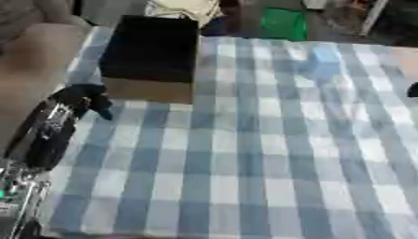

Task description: Pick up objects on the table and place them in the box.

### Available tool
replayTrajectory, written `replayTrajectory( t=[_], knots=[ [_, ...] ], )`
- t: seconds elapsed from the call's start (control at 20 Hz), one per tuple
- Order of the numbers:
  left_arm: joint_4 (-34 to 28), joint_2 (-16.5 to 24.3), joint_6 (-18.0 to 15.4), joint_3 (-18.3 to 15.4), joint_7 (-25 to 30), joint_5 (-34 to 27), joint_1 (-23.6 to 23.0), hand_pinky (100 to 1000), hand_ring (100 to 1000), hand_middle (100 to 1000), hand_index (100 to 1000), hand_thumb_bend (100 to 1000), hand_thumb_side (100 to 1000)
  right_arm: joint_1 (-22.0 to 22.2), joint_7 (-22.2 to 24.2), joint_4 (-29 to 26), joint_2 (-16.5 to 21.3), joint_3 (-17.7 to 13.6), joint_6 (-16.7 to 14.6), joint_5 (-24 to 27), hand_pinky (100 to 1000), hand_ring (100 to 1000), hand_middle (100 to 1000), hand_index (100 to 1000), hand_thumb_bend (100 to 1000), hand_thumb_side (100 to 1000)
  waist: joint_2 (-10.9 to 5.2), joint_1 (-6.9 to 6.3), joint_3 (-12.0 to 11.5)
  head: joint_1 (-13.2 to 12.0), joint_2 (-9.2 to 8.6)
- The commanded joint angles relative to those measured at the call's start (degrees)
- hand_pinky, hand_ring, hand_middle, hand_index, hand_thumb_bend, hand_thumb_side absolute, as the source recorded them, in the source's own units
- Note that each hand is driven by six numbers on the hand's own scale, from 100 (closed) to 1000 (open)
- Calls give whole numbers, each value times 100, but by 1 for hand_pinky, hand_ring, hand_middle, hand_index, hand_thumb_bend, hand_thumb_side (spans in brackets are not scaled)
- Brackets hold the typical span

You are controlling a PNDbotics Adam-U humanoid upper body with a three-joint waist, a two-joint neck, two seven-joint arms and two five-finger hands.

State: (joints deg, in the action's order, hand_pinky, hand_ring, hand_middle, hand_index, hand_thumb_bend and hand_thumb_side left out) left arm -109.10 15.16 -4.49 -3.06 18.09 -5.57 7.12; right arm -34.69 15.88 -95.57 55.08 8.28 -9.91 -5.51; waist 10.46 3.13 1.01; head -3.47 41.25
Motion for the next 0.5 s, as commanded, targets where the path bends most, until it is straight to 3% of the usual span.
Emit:
replayTrajectory(
  t=[0.05,0.5],
  knots=[
    [-64,124,1,28,48,-44,75,903,529,548,744,207,863,-270,86,408,26,-35,-139,-117,921,922,967,955,816,218,-73,15,-20,42,-58],
    [-56,144,28,115,144,-97,178,903,529,548,744,208,861,-893,205,1609,-356,-20,-409,-604,922,922,962,954,809,212,-42,73,-153,131,-92]
  ],
)
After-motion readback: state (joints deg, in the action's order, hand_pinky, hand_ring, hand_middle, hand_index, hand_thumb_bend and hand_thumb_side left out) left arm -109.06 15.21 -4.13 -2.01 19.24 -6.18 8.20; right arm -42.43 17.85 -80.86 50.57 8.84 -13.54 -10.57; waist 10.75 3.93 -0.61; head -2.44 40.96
